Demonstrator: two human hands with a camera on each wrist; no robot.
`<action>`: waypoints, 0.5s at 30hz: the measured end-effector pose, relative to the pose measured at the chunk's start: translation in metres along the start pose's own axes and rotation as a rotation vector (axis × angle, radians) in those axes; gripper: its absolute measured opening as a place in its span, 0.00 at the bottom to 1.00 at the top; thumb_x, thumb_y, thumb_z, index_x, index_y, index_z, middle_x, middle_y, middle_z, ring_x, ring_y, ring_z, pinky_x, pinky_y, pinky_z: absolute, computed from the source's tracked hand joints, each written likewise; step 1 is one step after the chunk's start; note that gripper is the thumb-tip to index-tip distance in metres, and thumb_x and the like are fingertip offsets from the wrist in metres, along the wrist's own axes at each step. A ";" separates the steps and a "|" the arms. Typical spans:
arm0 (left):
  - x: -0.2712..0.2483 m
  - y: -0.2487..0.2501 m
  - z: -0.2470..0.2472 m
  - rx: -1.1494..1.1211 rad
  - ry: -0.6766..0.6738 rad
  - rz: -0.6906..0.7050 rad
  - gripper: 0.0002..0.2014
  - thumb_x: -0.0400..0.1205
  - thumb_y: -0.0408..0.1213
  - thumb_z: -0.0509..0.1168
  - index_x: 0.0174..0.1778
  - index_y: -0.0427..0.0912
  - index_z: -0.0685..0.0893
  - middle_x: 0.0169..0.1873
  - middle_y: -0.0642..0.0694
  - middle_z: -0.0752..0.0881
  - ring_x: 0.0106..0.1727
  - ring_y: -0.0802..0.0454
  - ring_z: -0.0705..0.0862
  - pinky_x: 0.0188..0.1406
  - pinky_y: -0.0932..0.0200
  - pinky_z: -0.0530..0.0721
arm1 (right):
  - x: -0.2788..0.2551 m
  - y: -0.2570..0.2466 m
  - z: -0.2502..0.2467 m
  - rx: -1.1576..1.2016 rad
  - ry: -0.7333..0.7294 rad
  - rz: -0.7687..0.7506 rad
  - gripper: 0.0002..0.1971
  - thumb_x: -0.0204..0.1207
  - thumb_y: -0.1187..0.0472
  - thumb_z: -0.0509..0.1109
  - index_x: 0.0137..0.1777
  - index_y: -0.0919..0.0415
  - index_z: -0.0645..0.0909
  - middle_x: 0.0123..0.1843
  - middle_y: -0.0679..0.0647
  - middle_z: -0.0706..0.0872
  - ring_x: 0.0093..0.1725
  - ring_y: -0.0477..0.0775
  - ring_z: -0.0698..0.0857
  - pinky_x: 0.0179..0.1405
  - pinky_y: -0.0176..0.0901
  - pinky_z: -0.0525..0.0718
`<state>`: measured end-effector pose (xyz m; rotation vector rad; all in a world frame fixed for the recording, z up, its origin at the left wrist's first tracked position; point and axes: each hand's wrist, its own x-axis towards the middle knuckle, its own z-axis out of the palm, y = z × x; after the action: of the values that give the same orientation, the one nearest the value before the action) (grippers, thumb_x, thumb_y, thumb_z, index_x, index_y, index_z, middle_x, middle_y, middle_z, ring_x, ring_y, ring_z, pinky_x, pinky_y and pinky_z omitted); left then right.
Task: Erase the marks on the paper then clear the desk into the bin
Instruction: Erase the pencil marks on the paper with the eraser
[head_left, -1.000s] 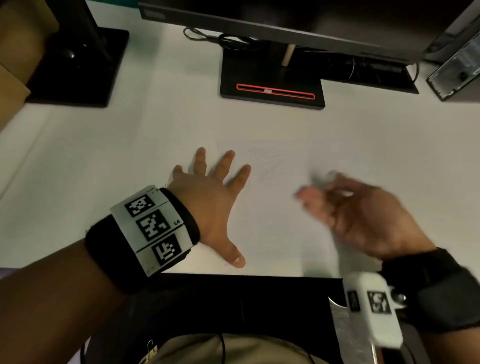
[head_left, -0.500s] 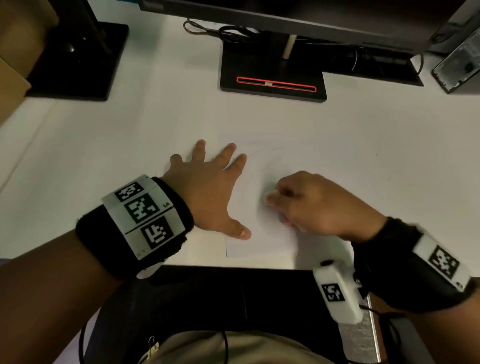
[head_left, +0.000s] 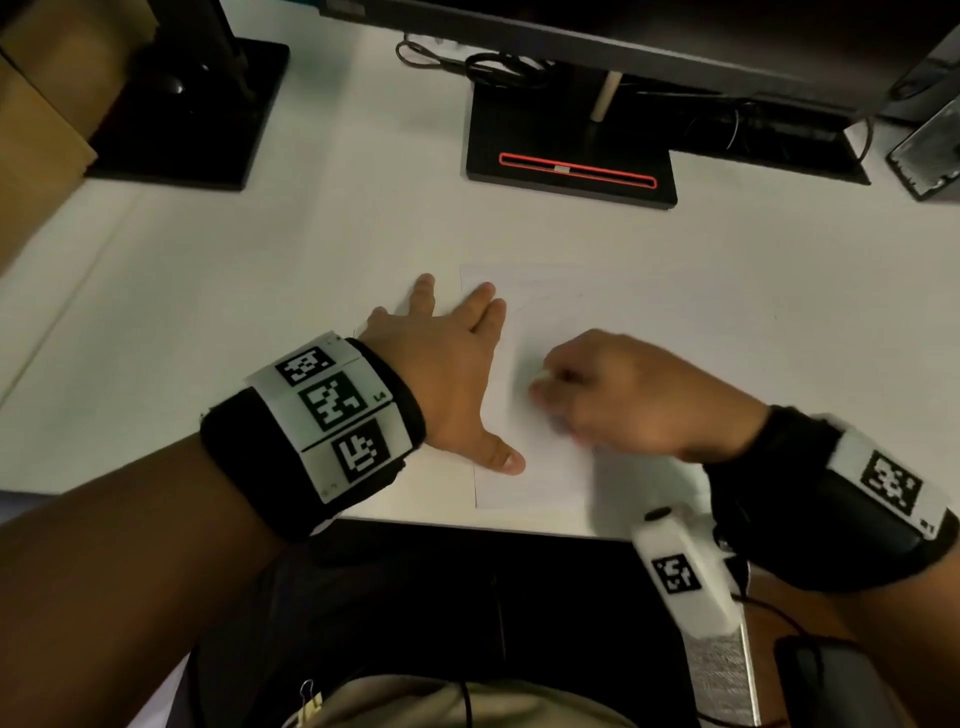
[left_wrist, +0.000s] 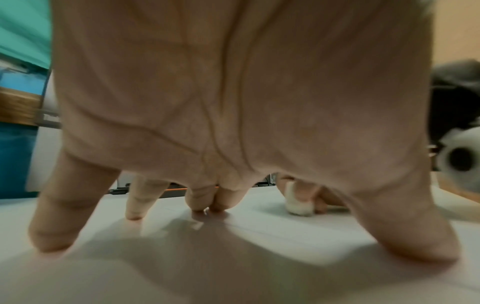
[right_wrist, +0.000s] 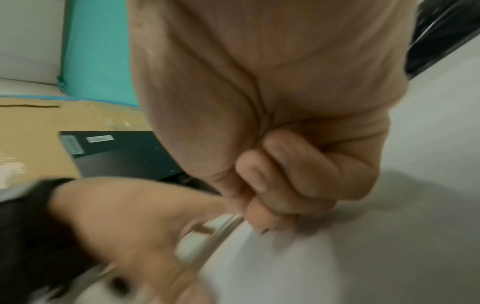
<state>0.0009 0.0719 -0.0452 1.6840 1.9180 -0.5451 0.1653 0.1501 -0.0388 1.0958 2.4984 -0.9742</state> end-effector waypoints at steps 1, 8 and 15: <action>0.000 0.000 0.000 -0.004 -0.002 0.002 0.71 0.63 0.81 0.66 0.87 0.48 0.29 0.86 0.56 0.28 0.87 0.33 0.32 0.83 0.28 0.56 | -0.002 -0.004 0.006 -0.027 -0.057 -0.033 0.19 0.86 0.52 0.64 0.40 0.66 0.83 0.37 0.58 0.91 0.37 0.58 0.88 0.43 0.55 0.87; 0.000 0.000 -0.002 0.038 -0.020 -0.002 0.71 0.63 0.84 0.62 0.86 0.49 0.27 0.85 0.56 0.26 0.86 0.33 0.32 0.82 0.30 0.62 | 0.005 0.002 -0.009 -0.023 0.019 0.002 0.19 0.85 0.52 0.65 0.38 0.65 0.82 0.36 0.56 0.91 0.37 0.58 0.87 0.41 0.52 0.85; 0.000 0.000 -0.001 0.049 -0.019 0.001 0.71 0.63 0.84 0.62 0.86 0.47 0.27 0.85 0.56 0.26 0.86 0.33 0.32 0.82 0.30 0.61 | 0.008 0.005 -0.015 -0.043 0.014 0.012 0.19 0.86 0.52 0.65 0.40 0.66 0.84 0.35 0.56 0.90 0.33 0.55 0.85 0.44 0.55 0.86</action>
<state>0.0004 0.0723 -0.0446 1.7035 1.9050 -0.6098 0.1636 0.1670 -0.0334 1.1072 2.5084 -0.9089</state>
